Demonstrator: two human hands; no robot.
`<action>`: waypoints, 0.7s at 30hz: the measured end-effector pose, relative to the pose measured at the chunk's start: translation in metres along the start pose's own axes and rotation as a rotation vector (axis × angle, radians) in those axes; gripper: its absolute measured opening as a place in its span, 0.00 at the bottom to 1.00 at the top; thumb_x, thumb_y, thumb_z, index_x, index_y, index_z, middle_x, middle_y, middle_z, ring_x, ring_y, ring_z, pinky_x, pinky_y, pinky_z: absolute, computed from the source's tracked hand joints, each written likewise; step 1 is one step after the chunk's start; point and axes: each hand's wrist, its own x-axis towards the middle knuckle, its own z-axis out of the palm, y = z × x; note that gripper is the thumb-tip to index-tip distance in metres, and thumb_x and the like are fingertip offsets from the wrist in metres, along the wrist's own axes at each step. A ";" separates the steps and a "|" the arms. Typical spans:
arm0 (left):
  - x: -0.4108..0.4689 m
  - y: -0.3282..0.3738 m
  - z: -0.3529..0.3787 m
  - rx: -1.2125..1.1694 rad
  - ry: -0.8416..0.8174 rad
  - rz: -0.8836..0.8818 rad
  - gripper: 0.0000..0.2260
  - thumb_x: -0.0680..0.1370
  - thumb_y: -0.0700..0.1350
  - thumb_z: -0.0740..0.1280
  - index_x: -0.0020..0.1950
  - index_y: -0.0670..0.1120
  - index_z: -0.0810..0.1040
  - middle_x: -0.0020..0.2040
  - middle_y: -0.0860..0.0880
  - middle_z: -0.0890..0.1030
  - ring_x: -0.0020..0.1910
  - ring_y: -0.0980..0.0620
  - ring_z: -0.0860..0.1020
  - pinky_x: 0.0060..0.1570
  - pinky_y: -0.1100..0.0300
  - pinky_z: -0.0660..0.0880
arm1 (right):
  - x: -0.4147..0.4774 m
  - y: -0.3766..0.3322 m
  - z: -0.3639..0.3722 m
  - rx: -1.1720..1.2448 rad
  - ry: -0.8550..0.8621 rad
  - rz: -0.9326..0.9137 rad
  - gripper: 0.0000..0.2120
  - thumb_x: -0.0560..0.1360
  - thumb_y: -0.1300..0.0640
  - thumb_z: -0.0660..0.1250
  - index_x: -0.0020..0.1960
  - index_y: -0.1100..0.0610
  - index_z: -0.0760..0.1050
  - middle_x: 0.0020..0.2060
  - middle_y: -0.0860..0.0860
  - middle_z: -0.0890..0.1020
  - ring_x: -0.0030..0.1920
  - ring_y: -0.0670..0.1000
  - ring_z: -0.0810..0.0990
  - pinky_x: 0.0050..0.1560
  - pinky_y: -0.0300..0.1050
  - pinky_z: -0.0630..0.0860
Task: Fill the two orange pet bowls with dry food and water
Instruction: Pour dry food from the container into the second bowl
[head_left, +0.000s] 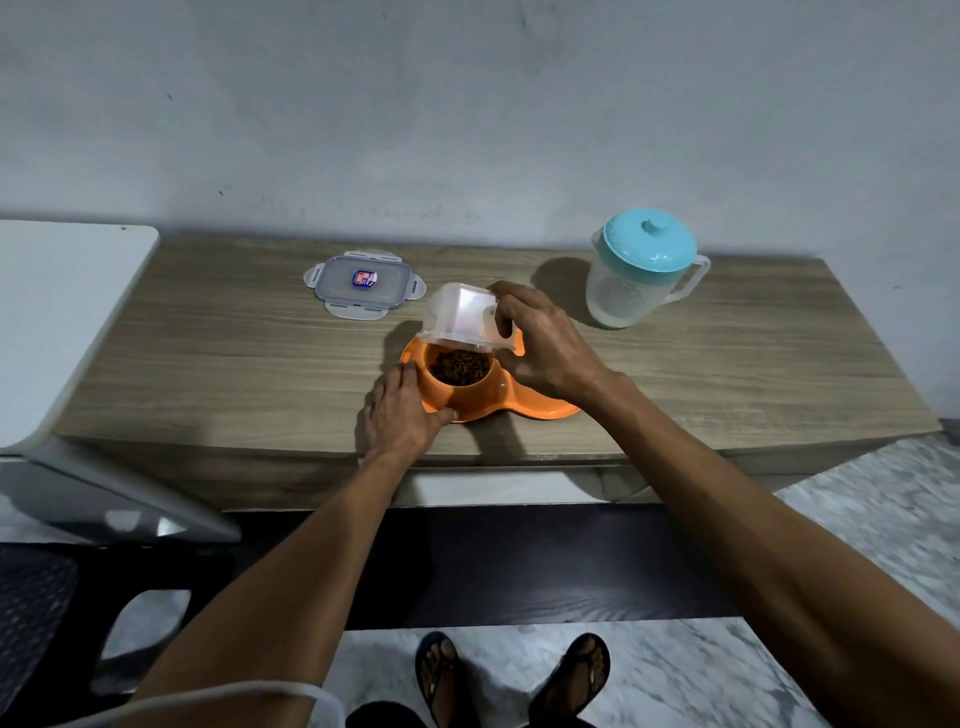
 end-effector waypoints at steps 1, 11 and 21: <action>0.000 0.000 0.000 -0.001 0.004 0.002 0.44 0.68 0.61 0.74 0.77 0.48 0.59 0.76 0.45 0.64 0.74 0.43 0.63 0.70 0.42 0.65 | 0.001 0.001 0.000 0.019 0.018 0.007 0.15 0.69 0.61 0.74 0.44 0.55 0.67 0.69 0.57 0.73 0.69 0.59 0.71 0.63 0.47 0.69; -0.002 0.001 -0.001 -0.018 -0.008 0.000 0.45 0.69 0.61 0.74 0.78 0.47 0.57 0.78 0.46 0.60 0.77 0.44 0.59 0.72 0.42 0.62 | 0.015 0.027 -0.004 0.567 0.271 0.628 0.14 0.65 0.53 0.75 0.42 0.52 0.70 0.41 0.49 0.78 0.46 0.53 0.80 0.48 0.54 0.79; 0.001 0.000 0.003 -0.010 0.007 0.001 0.45 0.69 0.60 0.74 0.79 0.46 0.56 0.78 0.46 0.60 0.76 0.44 0.59 0.72 0.44 0.62 | 0.056 0.076 0.031 1.005 0.377 1.046 0.08 0.73 0.59 0.70 0.48 0.58 0.71 0.45 0.58 0.76 0.50 0.60 0.81 0.45 0.54 0.84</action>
